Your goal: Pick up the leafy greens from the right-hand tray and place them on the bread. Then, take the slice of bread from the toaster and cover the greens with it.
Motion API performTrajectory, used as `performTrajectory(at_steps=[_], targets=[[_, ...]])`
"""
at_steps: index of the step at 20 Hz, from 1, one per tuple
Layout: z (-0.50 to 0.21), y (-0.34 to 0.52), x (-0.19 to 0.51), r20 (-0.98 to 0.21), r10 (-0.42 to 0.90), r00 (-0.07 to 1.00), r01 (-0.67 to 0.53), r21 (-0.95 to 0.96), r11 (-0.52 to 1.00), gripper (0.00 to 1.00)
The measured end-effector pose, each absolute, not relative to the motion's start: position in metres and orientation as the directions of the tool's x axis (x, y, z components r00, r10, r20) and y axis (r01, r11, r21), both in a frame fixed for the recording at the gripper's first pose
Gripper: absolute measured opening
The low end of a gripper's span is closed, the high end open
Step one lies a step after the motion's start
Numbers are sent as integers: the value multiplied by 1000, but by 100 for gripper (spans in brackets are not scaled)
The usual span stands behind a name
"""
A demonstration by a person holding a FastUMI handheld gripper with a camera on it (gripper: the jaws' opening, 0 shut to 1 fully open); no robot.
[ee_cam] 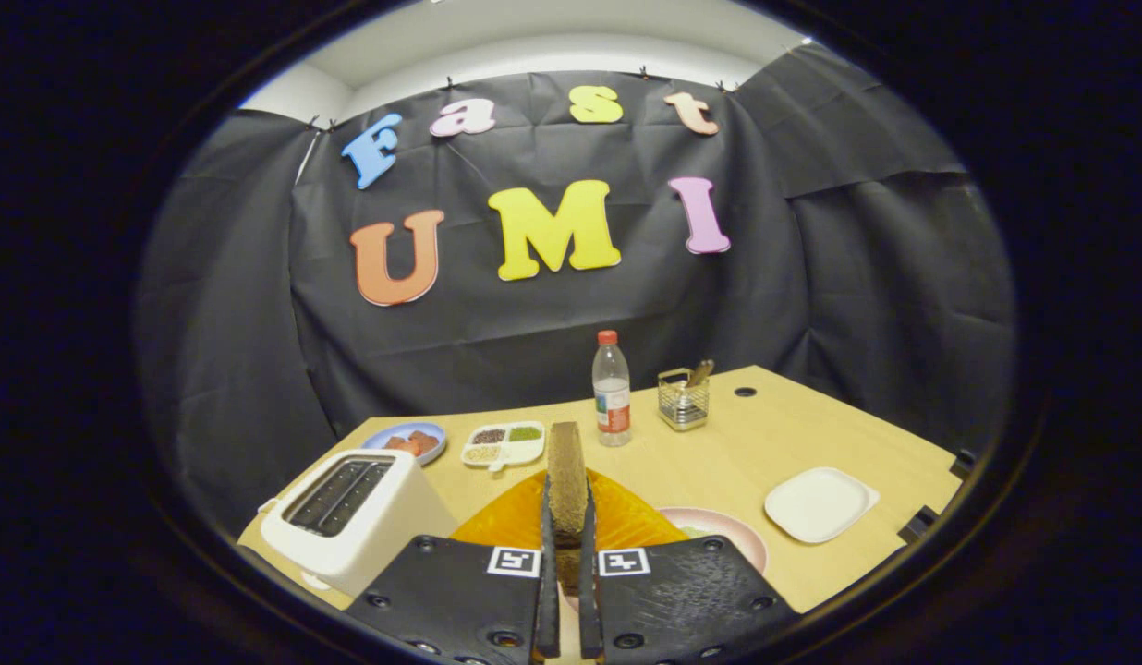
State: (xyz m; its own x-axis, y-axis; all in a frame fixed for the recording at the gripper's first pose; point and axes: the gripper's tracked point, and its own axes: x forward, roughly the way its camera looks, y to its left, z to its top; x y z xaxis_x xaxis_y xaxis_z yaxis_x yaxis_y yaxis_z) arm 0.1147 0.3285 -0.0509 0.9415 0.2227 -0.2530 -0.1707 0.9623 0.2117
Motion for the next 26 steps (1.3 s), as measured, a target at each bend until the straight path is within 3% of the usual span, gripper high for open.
performTrajectory(at_steps=[15,16,20,22,26], targets=[[-133,285,126,-370,237,898,-104,346,932,11],[-136,278,129,-375,226,899,-93,341,935,20],[-149,260,134,-403,222,888,-79,342,937,24],[-158,254,136,-419,214,882,-80,315,946,38],[-169,245,139,-443,216,870,-87,293,952,55]])
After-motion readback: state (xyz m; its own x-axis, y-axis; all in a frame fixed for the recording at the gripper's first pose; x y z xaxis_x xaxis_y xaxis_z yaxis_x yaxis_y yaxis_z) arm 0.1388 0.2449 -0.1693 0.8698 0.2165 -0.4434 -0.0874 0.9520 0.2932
